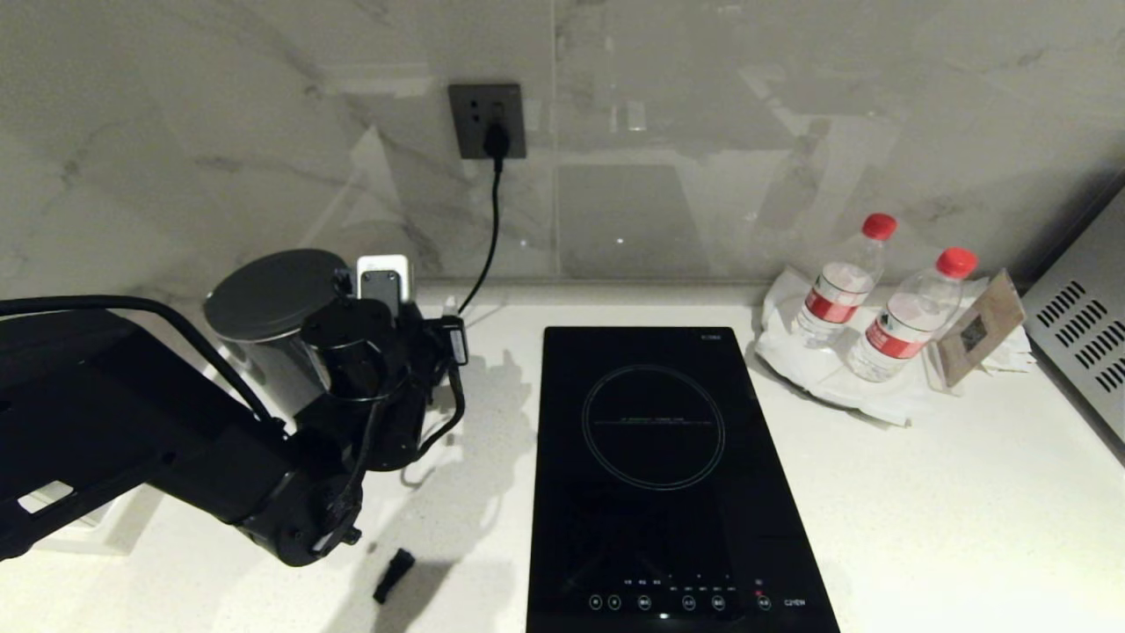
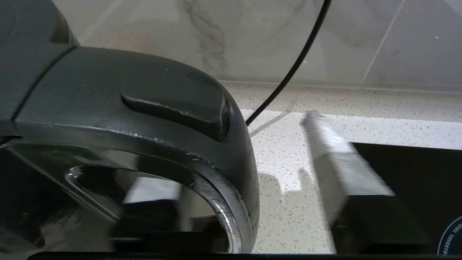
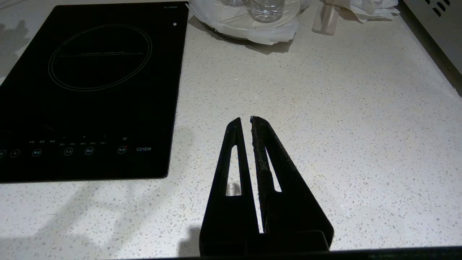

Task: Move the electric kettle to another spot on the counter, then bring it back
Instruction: Pick up the kettle

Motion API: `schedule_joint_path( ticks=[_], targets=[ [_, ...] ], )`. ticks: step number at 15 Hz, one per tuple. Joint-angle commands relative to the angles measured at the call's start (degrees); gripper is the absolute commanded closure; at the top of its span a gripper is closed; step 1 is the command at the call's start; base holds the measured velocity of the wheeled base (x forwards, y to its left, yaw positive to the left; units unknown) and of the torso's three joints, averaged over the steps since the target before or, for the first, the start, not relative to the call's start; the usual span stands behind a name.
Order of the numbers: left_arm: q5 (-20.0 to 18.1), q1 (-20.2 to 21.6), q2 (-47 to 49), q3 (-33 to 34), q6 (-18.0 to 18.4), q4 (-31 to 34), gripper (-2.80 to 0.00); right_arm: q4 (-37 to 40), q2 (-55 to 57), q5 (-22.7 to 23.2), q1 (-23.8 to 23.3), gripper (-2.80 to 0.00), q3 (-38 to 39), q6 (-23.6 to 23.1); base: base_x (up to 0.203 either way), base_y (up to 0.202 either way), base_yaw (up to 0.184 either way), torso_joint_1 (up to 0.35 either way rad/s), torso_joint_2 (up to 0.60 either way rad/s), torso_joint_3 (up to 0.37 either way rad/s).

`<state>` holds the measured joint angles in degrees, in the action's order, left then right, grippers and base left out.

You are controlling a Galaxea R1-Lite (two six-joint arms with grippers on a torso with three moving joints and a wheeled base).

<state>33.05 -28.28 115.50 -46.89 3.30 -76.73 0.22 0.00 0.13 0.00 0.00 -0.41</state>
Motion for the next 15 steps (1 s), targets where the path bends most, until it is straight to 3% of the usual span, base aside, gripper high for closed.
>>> schedule_joint_path(
  ticks=[1, 11, 15],
  targets=[
    [0.2, 0.0, -0.3, 0.0, 0.0, -0.4, 0.00, 0.0, 0.0, 0.0, 0.0, 0.00, 0.0, 0.0, 0.000, 0.000, 0.000, 0.000, 0.00, 0.000],
    [0.1, 0.1, -1.9, 0.0, 0.1, -0.1, 0.00, 0.0, 0.1, 0.0, 0.0, 0.00, 0.0, 0.0, 0.000, 0.000, 0.000, 0.000, 0.00, 0.000],
    [-0.5, -0.3, -7.0, 0.5, 0.1, 4.3, 0.00, 0.0, 0.0, 0.0, 0.0, 0.00, 0.0, 0.0, 0.000, 0.000, 0.000, 0.000, 0.00, 0.000]
  ],
)
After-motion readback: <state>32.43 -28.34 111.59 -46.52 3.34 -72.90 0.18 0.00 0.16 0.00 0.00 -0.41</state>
